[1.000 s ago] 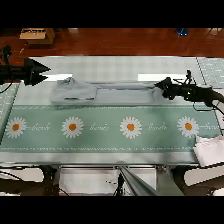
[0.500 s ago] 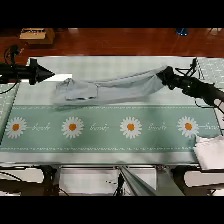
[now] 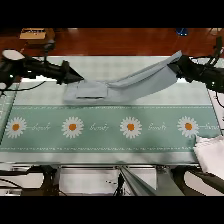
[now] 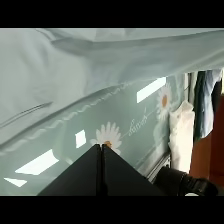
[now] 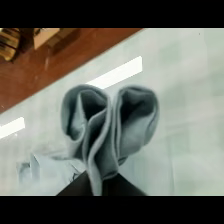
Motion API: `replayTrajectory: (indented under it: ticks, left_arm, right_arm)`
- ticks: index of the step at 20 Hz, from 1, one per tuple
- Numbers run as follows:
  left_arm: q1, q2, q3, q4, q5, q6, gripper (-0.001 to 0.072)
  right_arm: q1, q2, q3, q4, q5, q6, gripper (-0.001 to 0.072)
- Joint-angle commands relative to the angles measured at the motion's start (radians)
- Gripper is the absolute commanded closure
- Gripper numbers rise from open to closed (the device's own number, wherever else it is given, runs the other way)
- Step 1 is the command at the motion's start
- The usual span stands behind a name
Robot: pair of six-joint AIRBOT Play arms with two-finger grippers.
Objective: Fold the shirts.
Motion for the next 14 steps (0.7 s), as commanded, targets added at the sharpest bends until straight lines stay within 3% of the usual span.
replayTrajectory:
  ticks: [1, 4, 9, 14]
  left_arm:
    - [-0.225, 0.006, -0.069, 0.001, 0.194, -0.023, 0.068]
    - [-0.364, 0.0, -0.167, 0.0, 0.362, -0.071, 0.068]
    - [-0.517, -0.013, -0.19, -0.017, 0.53, -0.091, 0.068]
    - [-0.599, -0.073, -0.19, -0.167, 0.572, -0.06, 0.0681]
  right_arm:
    - [0.0, 0.112, 0.0, -0.234, 0.098, 0.179, 0.0689]
    - [0.0, 0.201, 0.0, -0.34, 0.148, 0.291, 0.0689]
    - [0.0, 0.351, 0.0, -0.361, 0.275, 0.363, 0.0689]
    - [0.0, 0.476, 0.0, -0.419, 0.344, 0.411, 0.0689]
